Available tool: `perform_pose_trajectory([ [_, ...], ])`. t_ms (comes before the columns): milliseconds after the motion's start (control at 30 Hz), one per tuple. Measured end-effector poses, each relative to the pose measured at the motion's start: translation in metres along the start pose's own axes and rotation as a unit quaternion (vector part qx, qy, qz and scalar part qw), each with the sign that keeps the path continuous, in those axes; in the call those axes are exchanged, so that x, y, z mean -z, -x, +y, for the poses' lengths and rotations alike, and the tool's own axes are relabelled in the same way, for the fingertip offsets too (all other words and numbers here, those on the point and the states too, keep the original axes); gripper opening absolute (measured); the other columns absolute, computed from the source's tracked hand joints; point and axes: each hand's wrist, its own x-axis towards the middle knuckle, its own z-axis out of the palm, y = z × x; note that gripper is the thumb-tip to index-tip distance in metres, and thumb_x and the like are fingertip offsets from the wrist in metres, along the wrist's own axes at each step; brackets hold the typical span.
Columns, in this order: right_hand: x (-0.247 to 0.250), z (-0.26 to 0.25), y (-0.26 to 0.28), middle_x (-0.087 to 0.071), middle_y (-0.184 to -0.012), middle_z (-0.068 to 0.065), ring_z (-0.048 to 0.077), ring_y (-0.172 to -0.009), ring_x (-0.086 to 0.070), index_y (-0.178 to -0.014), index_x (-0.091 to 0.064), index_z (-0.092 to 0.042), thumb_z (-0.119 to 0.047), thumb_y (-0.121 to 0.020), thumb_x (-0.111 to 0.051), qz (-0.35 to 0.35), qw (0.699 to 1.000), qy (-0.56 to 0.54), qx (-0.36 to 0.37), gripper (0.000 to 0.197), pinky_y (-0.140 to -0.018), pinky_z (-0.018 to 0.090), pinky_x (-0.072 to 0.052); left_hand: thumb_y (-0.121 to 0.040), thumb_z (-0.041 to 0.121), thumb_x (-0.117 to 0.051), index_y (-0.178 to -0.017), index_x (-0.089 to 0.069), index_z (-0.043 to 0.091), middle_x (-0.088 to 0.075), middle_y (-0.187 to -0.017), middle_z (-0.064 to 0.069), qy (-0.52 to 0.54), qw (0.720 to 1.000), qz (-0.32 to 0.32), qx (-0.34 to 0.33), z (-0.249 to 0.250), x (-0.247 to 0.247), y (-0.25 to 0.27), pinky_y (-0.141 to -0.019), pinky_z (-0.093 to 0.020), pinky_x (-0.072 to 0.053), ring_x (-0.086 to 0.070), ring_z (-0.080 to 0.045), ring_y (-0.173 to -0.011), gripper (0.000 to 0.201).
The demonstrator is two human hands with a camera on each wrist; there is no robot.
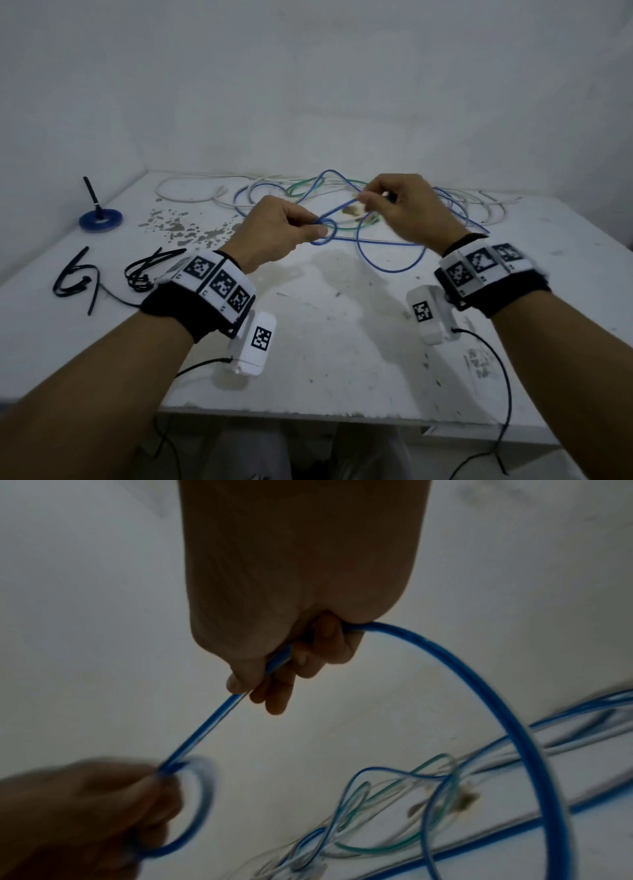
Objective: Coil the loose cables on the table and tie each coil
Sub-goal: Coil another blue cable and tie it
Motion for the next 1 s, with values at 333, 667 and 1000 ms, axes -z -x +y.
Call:
perform_pose_trajectory([
  [333, -0.035, -0.012, 0.023, -0.069, -0.081, 0.007, 0.019, -0.067, -0.061, -0.094, -0.059, -0.008, -0.013, -0.102, -0.052, -0.04, 0.959, -0.262, -0.097, 0.012, -0.051, 0.029, -0.049, -0.09, 0.002, -0.066, -0.107, -0.069, -0.004, -0.071, -0.079, -0.009, 0.381, 0.92, 0.088, 0.012, 0.0, -0.011, -0.012, -0.072, -0.024, -0.058, -0.069, -0.016, -0.068, 0.018],
  [667, -0.059, -0.04, 0.023, -0.069, -0.085, 0.014, 0.014, -0.067, -0.064, -0.114, -0.067, -0.009, -0.021, -0.107, -0.039, -0.008, 0.962, -0.257, -0.09, 0.031, -0.06, 0.033, -0.054, -0.089, 0.004, -0.067, -0.104, -0.073, 0.006, -0.075, -0.091, -0.012, 0.318, 0.946, 0.056, -0.006, -0.009, -0.009, -0.005, -0.076, -0.028, -0.058, -0.073, -0.023, -0.083, 0.016],
  [1000, -0.059, -0.035, 0.019, -0.069, -0.08, 0.001, 0.013, -0.073, -0.059, -0.086, -0.073, -0.015, -0.023, -0.099, -0.058, 0.038, 0.994, -0.103, -0.002, 0.021, -0.065, 0.023, -0.044, -0.086, 0.012, -0.075, -0.099, -0.074, 0.015, -0.075, -0.081, 0.004, 0.085, 0.995, 0.004, -0.042, -0.001, 0.009, -0.001, -0.055, -0.008, -0.042, -0.066, 0.002, -0.068, 0.014],
])
